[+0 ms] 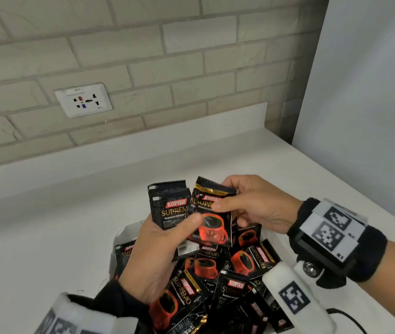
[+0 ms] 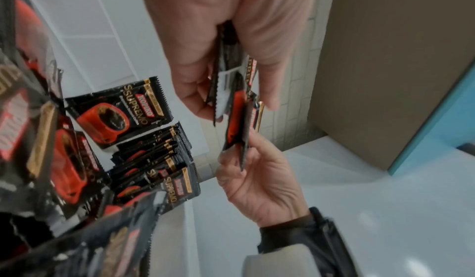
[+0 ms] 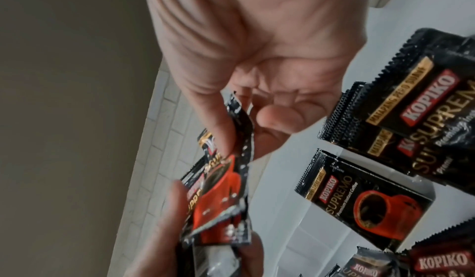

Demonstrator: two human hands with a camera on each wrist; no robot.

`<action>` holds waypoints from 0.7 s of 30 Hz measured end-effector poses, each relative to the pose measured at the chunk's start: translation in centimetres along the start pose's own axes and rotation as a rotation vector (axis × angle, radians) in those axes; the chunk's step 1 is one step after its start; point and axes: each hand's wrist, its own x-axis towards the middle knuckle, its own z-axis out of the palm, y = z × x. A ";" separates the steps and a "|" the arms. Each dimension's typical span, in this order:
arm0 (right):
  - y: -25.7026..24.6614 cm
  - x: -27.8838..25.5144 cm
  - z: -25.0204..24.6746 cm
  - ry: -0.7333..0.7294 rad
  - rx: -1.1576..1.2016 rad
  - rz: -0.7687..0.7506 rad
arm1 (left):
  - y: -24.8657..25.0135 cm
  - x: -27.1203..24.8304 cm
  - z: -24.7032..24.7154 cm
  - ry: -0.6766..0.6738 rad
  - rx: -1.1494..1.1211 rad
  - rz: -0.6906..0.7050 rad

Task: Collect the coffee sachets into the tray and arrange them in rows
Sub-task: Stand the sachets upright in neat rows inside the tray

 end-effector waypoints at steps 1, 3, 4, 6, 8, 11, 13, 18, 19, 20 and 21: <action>-0.1 0.0 0.0 0.007 0.008 -0.004 | -0.1 0.1 -0.1 0.007 0.060 0.025; -0.4 -0.1 0.3 0.005 -0.077 -0.044 | -0.1 0.3 -0.4 0.037 0.133 0.068; -0.8 -0.1 0.5 0.008 -0.182 -0.090 | 0.0 0.4 -0.5 0.052 0.148 0.086; -2.0 -0.4 0.6 0.019 -0.431 -0.223 | 0.5 0.5 -0.9 0.083 0.183 0.126; -3.6 -0.6 0.5 0.019 -0.629 -0.353 | 1.0 0.5 -1.2 0.097 0.237 0.153; -5.6 -0.4 0.7 -0.049 -0.787 -0.464 | 1.5 0.6 -1.6 0.094 0.267 0.187; -6.3 0.1 0.8 -0.096 -0.843 -0.472 | 1.7 0.6 -1.9 0.091 0.268 0.195; -6.6 1.9 0.6 -0.091 -0.926 -0.421 | 1.6 1.0 -3.6 0.175 0.197 0.198; -6.4 2.3 0.6 -0.099 -0.941 -0.397 | 1.8 1.2 -4.1 0.208 0.151 0.203; -6.2 2.8 0.6 -0.109 -0.964 -0.373 | 2.0 1.3 -4.6 0.238 0.094 0.206; -5.9 3.2 0.8 -0.119 -1.006 -0.347 | 2.2 1.4 -5.0 0.258 0.045 0.206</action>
